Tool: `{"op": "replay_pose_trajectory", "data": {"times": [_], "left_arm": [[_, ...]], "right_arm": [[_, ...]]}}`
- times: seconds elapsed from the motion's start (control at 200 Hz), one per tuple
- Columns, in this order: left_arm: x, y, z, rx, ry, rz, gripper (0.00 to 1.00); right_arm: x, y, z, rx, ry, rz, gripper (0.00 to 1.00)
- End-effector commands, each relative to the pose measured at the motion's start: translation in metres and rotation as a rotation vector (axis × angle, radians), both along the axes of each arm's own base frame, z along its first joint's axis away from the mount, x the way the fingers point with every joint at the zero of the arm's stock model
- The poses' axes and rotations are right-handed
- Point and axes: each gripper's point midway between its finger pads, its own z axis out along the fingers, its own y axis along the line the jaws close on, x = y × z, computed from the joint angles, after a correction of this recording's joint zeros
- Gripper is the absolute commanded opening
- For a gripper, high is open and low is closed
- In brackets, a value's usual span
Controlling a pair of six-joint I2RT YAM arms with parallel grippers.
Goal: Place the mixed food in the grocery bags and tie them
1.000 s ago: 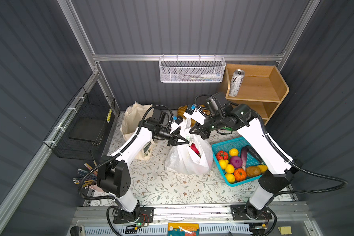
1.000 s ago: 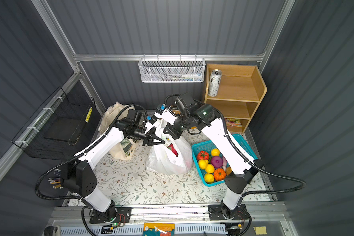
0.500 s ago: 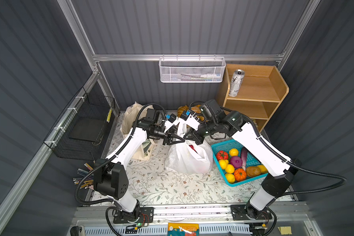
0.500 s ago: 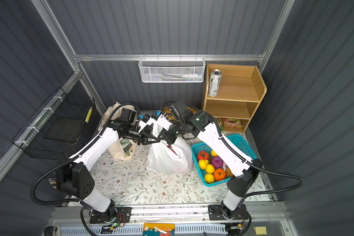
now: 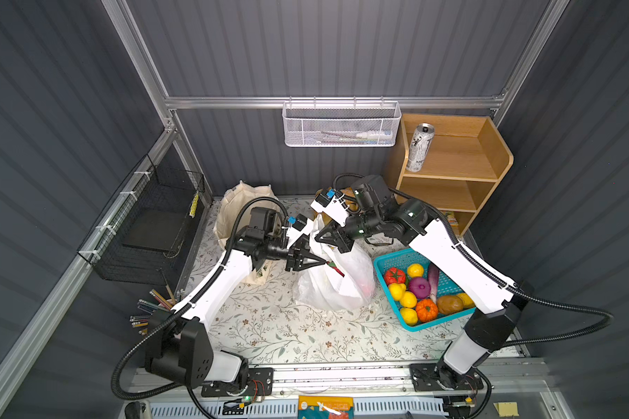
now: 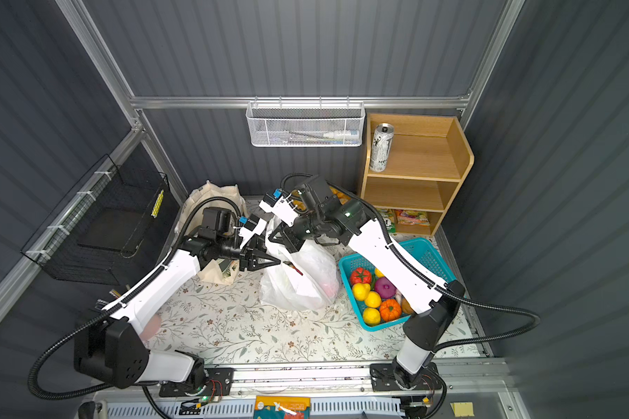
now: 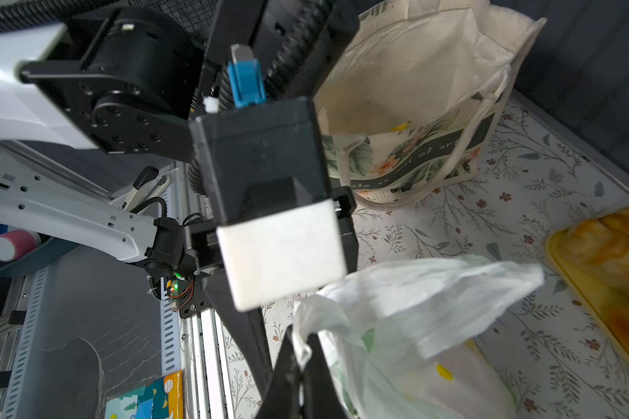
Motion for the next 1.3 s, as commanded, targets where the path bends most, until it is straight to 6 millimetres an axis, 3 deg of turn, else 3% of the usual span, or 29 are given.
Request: {"op": "replay_pose_trajectory", "data": {"times": [0.0, 0.145, 0.38, 0.775, 0.921, 0.976, 1.051, 1.106, 1.191, 1.296], "left_arm": [[0.014, -0.006, 0.024, -0.049, -0.056, 0.046, 0.48], [0.025, -0.011, 0.018, -0.035, -0.042, 0.057, 0.51], [0.025, -0.022, 0.016, -0.036, -0.050, 0.040, 0.52], [0.028, -0.026, 0.013, -0.051, -0.061, 0.067, 0.25], [0.029, -0.026, 0.012, -0.046, -0.061, 0.074, 0.19], [0.029, -0.026, 0.011, -0.042, -0.059, 0.075, 0.15], [0.030, -0.026, 0.009, -0.036, -0.062, 0.080, 0.04], [0.031, -0.026, 0.009, -0.035, -0.063, 0.086, 0.00], [0.032, -0.026, 0.010, -0.033, -0.064, 0.089, 0.00], [0.033, -0.026, 0.009, -0.031, -0.060, 0.090, 0.00]], "right_arm": [[-0.006, 0.013, -0.007, 0.017, 0.034, 0.033, 0.00], [-0.013, 0.014, -0.016, 0.003, 0.050, 0.044, 0.00], [-0.009, 0.015, -0.022, 0.016, 0.054, 0.020, 0.00], [-0.002, 0.012, -0.014, 0.029, 0.025, -0.028, 0.03], [0.002, 0.005, -0.011, 0.041, 0.014, -0.058, 0.06], [0.003, 0.002, -0.010, 0.043, 0.016, -0.068, 0.13], [0.003, -0.001, -0.009, 0.047, 0.015, -0.074, 0.42], [0.002, -0.004, -0.006, 0.051, 0.015, -0.079, 0.56], [0.004, -0.016, 0.004, 0.071, 0.004, -0.111, 0.64], [0.002, -0.047, 0.023, 0.149, 0.002, -0.163, 0.68]]}}
